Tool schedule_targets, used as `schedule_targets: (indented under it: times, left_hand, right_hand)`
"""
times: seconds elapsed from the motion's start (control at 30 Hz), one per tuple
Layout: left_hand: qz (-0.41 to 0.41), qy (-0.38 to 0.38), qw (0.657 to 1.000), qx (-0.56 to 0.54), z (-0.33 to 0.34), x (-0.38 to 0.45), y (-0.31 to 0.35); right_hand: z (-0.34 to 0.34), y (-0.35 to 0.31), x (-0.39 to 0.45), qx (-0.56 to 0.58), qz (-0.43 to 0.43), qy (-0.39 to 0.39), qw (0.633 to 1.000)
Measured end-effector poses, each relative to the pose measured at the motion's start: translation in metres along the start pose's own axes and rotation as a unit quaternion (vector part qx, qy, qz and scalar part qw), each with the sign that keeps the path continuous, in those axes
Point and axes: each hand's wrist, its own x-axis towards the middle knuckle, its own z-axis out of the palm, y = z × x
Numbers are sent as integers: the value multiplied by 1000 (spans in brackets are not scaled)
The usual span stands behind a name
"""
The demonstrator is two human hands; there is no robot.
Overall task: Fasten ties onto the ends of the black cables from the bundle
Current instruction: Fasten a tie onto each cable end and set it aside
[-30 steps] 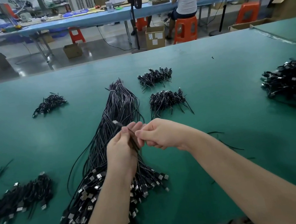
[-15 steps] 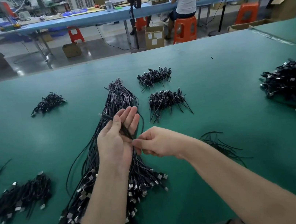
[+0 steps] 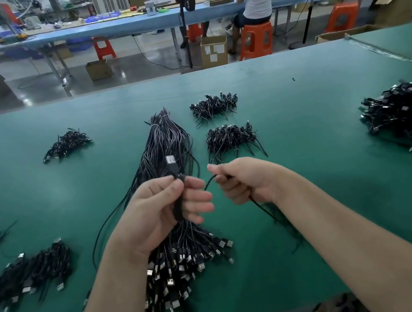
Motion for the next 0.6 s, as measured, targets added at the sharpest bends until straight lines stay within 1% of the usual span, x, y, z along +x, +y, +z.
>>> schedule_targets:
  times: [0.07, 0.13, 0.2, 0.27, 0.37, 0.43, 0.5, 0.6]
  left_hand:
    - [-34, -25, 998, 42, 1, -2, -5]
    - [-61, -12, 995, 73, 6, 0, -10]
    - [-72, 11, 993, 88, 10, 2, -16]
    - [-59, 55, 991, 103, 13, 6, -22]
    - [-18, 160, 980, 116, 18, 12, -30]
    - [9, 214, 971, 109, 22, 16, -33]
    - [35, 255, 963, 75, 26, 20, -34]
    - [56, 299, 953, -8, 29, 24, -32]
  right_hand:
    - [-3, -5, -1, 38, 6, -8, 999]
    - [-2, -10, -3, 65, 4, -26, 998]
    - [1, -13, -4, 58, 2, -29, 998]
    - [5, -16, -6, 32, -6, -23, 999]
    - [8, -18, -10, -3, -33, -16, 999]
    - [13, -17, -12, -44, -51, -12, 998]
    - [20, -13, -13, -80, -65, -9, 995]
    - [28, -2, -11, -95, -77, 5, 993]
